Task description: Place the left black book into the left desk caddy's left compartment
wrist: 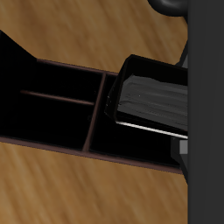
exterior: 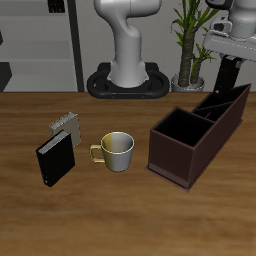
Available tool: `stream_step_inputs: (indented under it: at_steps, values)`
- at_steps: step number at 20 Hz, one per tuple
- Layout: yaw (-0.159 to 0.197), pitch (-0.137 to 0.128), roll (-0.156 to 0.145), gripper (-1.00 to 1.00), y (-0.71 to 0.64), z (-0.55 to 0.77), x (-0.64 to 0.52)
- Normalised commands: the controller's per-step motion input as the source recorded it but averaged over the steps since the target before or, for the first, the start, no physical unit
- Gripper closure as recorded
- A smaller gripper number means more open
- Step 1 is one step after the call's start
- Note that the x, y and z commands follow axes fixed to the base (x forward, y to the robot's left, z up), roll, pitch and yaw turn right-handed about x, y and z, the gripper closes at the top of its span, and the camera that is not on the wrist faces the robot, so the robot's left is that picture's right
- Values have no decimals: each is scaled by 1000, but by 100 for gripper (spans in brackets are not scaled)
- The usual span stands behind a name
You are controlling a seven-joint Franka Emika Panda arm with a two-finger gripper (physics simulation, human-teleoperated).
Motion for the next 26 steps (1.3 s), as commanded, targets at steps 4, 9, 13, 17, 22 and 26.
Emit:
stream_step_inputs:
  at_steps: [4, 9, 13, 17, 22, 26]
  values:
    - [-5, 26, 27, 100, 31, -229, 91]
    - [3, 39, 13, 100, 7, -286, 169]
    - [-5, 35, 1, 100, -21, -293, 153]
    - [0, 57, 14, 100, 33, -351, 163]
    - [1, 41, 0, 100, 4, -241, 87]
    - [-5, 43, 4, 100, 4, -196, 66]
